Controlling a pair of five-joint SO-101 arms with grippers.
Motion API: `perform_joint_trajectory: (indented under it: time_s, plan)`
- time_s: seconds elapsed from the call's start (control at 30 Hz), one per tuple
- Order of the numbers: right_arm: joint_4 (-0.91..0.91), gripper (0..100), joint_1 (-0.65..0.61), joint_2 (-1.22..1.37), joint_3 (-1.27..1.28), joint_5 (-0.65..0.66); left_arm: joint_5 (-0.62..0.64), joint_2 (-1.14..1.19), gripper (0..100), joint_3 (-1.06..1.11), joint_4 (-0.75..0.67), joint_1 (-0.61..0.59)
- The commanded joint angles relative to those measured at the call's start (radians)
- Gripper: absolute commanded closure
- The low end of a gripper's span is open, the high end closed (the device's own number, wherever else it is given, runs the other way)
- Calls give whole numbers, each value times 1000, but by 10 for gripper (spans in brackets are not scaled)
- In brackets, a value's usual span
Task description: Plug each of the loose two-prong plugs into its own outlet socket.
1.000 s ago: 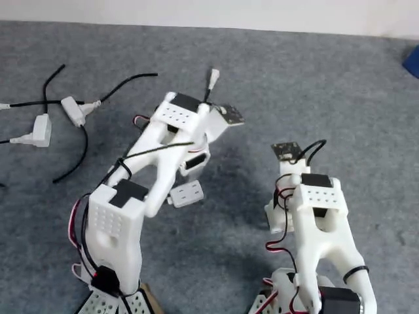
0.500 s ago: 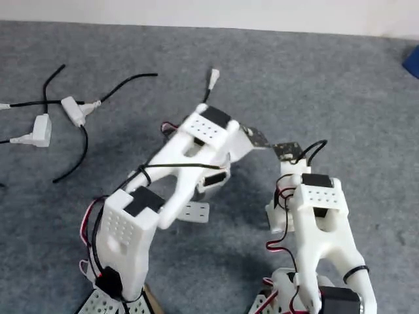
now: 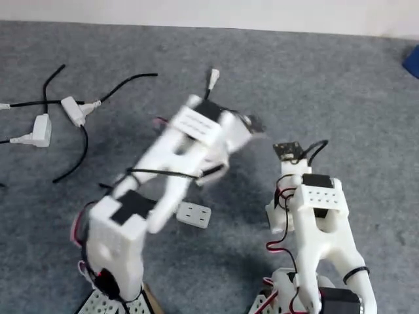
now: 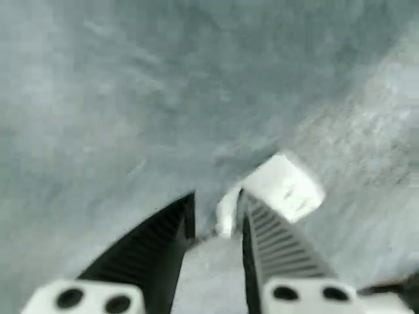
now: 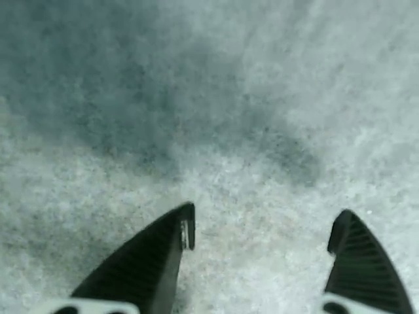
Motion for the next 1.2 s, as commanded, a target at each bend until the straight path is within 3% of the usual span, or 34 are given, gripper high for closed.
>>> perform_joint_trajectory:
  time_s: [0.0, 0.2, 0.5, 0.73, 0.93, 1.17]
  plan:
    - [-5, 677, 15, -25, -4, 32, -60, -122, 867, -54, -2, -125]
    - [-5, 677, 15, -25, -4, 32, -117, -97, 811, -216, -121, -291]
    - [-7, 677, 59, -27, -25, 28, -123, 174, 809, -383, -381, -302]
    - [88, 677, 114, -27, -274, 28, -157, 357, 810, -533, -391, -305]
    - [268, 677, 38, -27, -545, -21, -157, 437, 810, -605, -391, -314]
    - [249, 677, -41, -25, -496, -41, -158, 496, 811, -615, -397, -317]
